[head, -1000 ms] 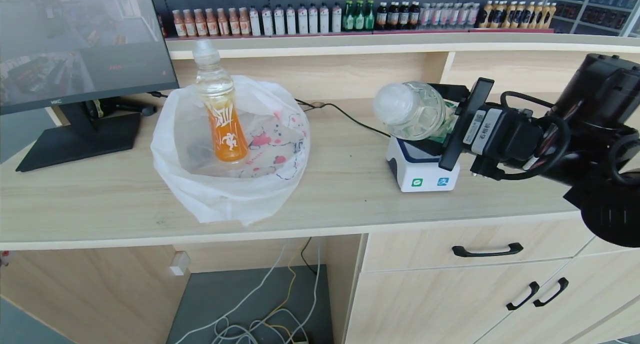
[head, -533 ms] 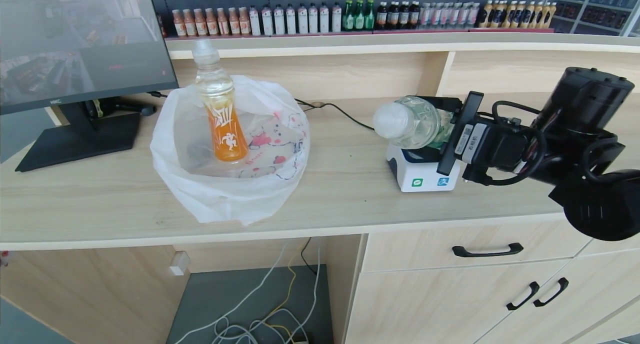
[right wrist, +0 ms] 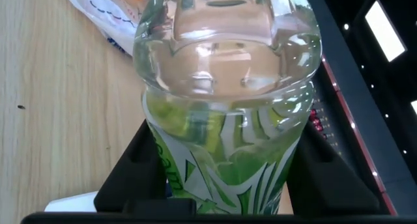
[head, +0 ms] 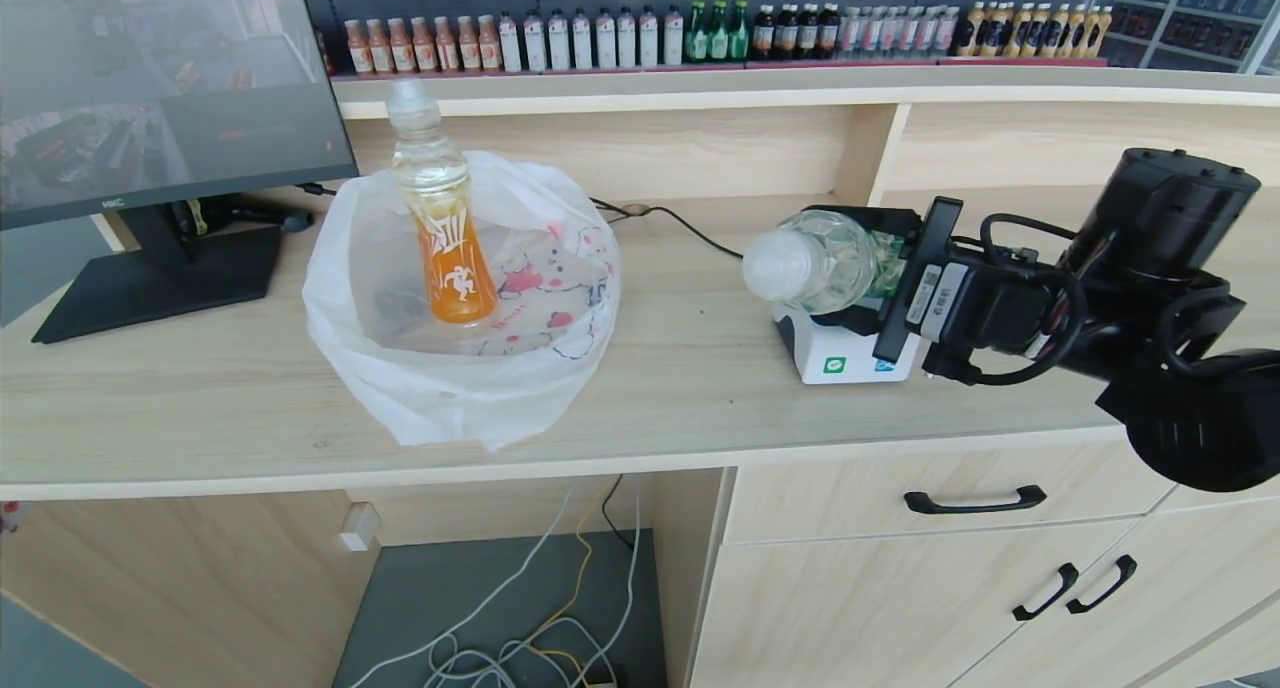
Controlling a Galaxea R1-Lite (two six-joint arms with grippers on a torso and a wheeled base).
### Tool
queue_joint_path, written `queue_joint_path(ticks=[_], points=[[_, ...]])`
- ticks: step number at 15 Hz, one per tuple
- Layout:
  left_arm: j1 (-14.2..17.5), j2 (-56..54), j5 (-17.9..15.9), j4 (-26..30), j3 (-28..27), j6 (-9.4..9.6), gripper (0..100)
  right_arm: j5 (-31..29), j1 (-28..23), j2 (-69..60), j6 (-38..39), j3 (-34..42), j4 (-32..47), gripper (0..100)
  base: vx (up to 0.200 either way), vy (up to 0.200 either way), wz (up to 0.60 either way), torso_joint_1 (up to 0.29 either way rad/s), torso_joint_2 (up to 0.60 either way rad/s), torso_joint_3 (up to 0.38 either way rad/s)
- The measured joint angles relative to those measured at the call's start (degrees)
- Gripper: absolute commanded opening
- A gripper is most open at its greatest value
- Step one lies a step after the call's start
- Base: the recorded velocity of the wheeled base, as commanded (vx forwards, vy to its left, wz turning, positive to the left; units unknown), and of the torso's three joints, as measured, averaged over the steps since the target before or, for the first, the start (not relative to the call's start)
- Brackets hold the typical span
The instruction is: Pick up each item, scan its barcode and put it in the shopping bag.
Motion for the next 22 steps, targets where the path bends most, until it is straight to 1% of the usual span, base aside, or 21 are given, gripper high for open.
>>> queue_joint_path(ticks=[15, 17, 22], points=[[-0.04, 0.00, 0.00, 0.00, 0.00, 0.00, 100, -0.45, 0.26, -0.67, 0.66, 0.72, -1.26, 0, 0.000, 0.000, 0.00, 0.000, 0.00, 0.000], [-0.02, 0.00, 0.00, 0.00, 0.00, 0.06, 100, -0.57, 0.26, -1.30, 1.45, 0.63, -1.12, 0, 0.000, 0.000, 0.00, 0.000, 0.00, 0.000], [-0.04, 0.00, 0.00, 0.00, 0.00, 0.17, 100, -1.61, 0.26, -3.86, 6.42, -0.45, -1.69, 0, 0.000, 0.000, 0.00, 0.000, 0.00, 0.000]])
